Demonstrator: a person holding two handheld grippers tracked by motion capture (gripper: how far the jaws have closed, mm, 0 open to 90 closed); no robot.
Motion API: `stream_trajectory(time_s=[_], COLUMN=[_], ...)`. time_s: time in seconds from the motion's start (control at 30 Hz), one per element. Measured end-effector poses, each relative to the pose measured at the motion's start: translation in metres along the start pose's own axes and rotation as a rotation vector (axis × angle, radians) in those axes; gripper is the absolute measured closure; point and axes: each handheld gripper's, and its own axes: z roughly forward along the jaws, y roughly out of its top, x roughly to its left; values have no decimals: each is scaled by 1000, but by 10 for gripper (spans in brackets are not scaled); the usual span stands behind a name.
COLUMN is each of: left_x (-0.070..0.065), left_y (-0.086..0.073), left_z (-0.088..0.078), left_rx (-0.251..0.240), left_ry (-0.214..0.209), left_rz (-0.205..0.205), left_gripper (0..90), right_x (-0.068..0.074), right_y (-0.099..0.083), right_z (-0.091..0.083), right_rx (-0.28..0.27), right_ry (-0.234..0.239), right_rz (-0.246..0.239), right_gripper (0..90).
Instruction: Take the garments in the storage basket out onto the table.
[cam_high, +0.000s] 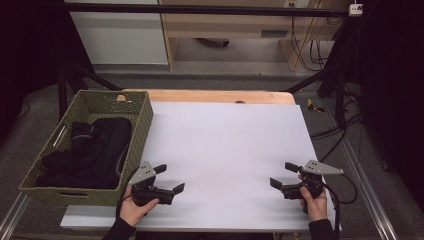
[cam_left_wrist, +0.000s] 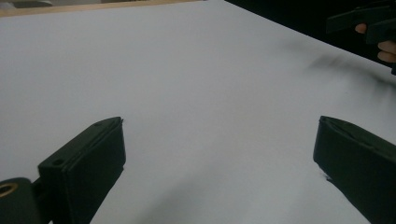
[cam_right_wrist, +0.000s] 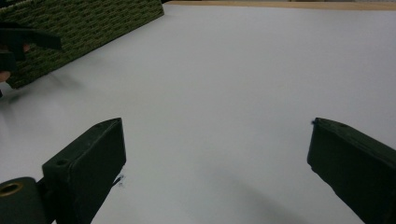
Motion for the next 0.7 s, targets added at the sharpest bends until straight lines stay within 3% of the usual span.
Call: stream_trajectory(time_s=[0.7], left_x=[-8], left_y=[14], left_z=[-1], left_rx=[14], left_ry=[16], left_rz=[16], left_gripper=[13], right_x=[0], right_y=[0], right_z=[1], right_rx=[7], right_ry=[1], right_rz=[-1], right_gripper=[50])
